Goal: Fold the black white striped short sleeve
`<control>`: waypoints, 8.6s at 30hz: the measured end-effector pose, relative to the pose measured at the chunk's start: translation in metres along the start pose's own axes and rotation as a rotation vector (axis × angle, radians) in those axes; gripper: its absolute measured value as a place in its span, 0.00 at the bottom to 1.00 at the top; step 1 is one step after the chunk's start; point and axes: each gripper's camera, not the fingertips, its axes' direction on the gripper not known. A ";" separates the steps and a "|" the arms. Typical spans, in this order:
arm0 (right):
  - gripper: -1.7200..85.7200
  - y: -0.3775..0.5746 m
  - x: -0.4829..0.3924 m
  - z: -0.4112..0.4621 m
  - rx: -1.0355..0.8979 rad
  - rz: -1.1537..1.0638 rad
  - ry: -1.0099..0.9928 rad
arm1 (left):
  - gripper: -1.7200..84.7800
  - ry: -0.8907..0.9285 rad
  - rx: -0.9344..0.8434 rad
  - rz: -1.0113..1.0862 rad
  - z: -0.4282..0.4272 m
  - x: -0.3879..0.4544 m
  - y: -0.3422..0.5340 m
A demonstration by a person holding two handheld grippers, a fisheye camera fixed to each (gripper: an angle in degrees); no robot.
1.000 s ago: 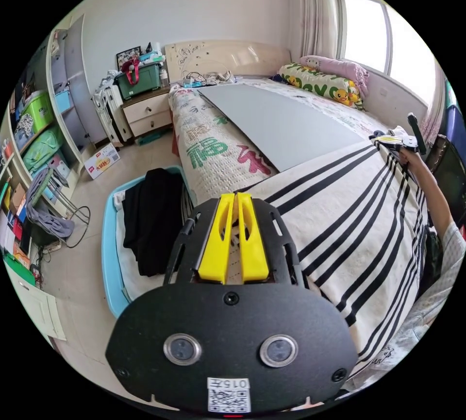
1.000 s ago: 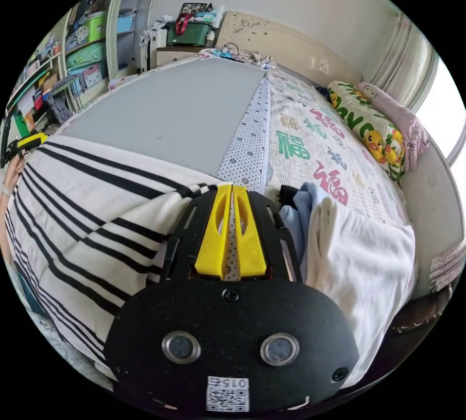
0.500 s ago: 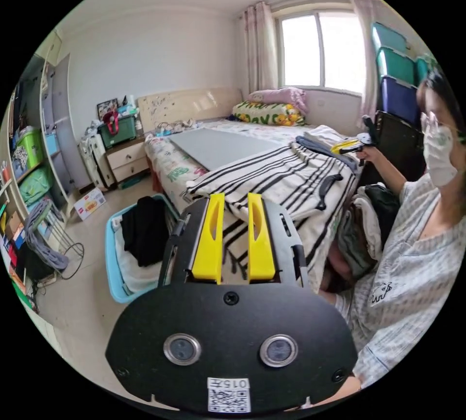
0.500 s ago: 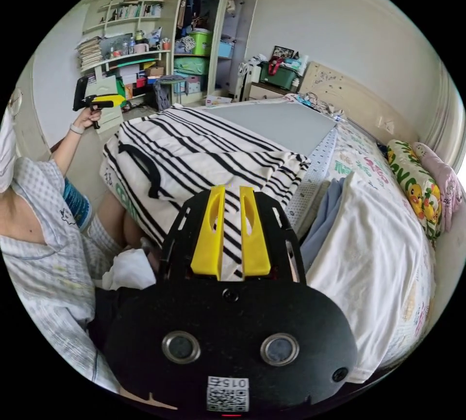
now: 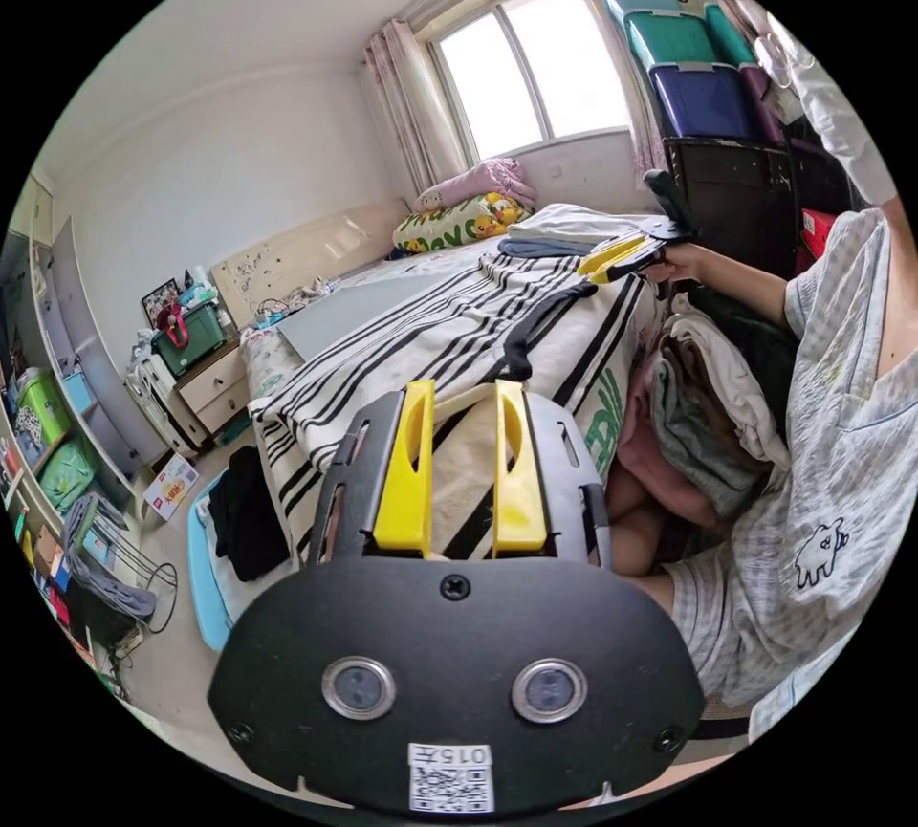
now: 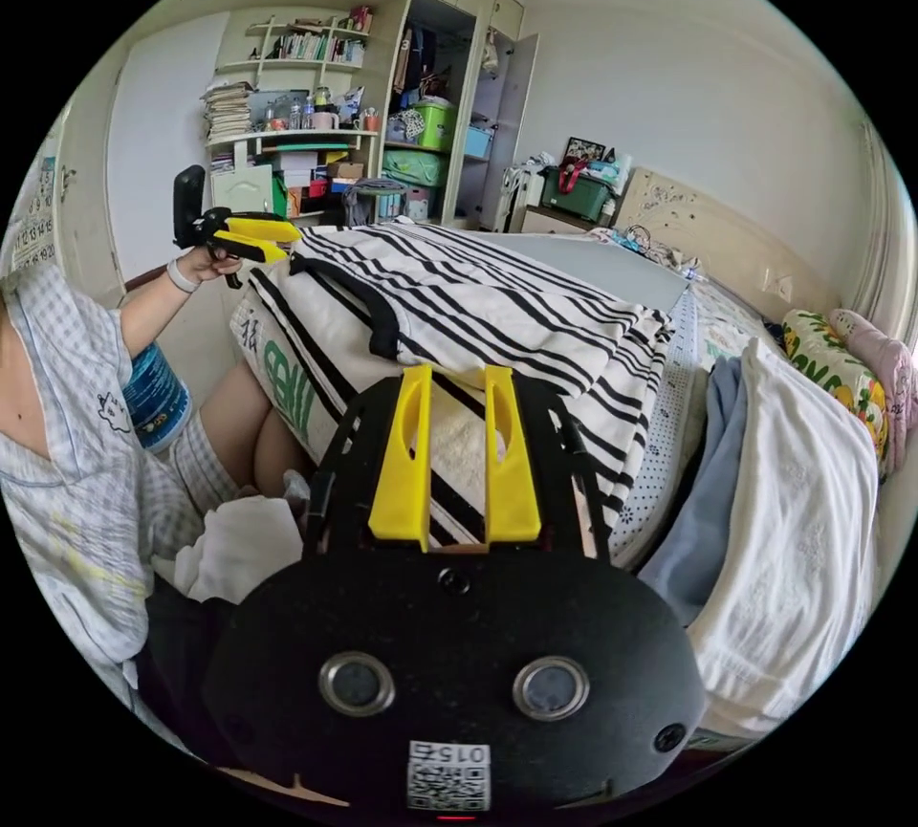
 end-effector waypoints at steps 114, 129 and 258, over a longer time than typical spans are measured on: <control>0.01 0.095 0.009 -0.028 -0.102 0.516 0.063 | 0.03 0.054 0.103 -0.754 -0.196 0.156 0.187; 0.01 0.081 -0.042 0.025 -0.211 0.401 0.221 | 0.01 -0.080 0.067 -0.787 -0.211 0.170 0.193; 0.05 -0.230 0.258 0.035 -0.111 0.237 -0.231 | 0.12 -1.166 -0.197 0.880 0.251 0.100 -0.483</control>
